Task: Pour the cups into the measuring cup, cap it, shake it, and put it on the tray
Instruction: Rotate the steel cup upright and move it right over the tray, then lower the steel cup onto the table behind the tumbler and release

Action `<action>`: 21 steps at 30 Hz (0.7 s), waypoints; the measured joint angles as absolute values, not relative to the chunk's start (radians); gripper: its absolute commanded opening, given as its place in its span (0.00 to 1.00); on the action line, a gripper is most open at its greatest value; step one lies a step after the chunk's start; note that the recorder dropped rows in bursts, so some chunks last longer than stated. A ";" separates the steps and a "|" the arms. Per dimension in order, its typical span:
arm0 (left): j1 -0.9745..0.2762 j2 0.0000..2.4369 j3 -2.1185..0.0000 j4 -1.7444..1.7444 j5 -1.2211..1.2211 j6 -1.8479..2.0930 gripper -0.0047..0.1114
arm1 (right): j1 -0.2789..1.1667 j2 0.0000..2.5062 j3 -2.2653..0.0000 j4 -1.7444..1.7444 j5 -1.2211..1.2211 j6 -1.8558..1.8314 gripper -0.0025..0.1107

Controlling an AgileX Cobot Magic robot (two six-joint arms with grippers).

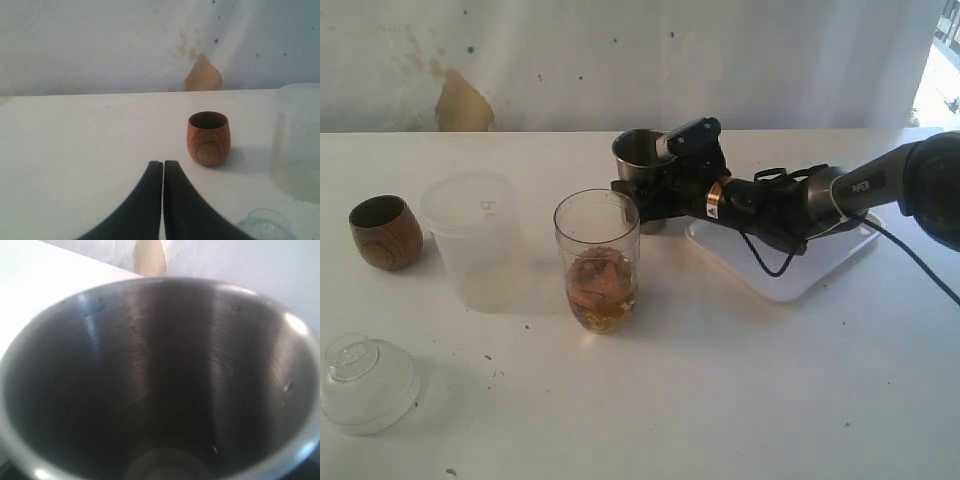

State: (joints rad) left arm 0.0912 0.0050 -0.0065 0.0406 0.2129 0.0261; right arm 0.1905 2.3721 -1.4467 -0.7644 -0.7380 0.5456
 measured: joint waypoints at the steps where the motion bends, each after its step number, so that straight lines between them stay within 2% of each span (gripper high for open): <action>1: 0.091 0.005 -0.006 0.041 0.213 0.026 0.05 | 0.191 2.372 -1.447 -0.764 -0.724 0.546 0.02; 10: 0.091 0.005 -0.006 0.041 0.213 0.026 0.05 | 0.191 2.372 -1.453 -0.764 -0.700 0.546 0.02; 12: 0.091 0.005 -0.006 0.041 0.213 0.026 0.05 | 0.191 2.372 -1.453 -0.764 -0.700 0.546 0.06; 15: 0.091 0.005 -0.006 0.041 0.213 0.026 0.05 | 0.191 2.372 -1.453 -0.764 -0.700 0.546 0.21; 20: 0.091 0.005 -0.006 0.041 0.213 0.026 0.05 | 0.191 2.372 -1.453 -0.770 -0.700 0.547 0.66; 21: 0.091 0.005 -0.006 0.041 0.213 0.026 0.05 | 0.191 2.372 -1.453 -0.770 -0.700 0.547 0.72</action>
State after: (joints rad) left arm 0.0912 0.0050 -0.0065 0.0406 0.2129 0.0261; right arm 0.1905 2.3721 -1.4526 -0.7705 -0.7005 0.5475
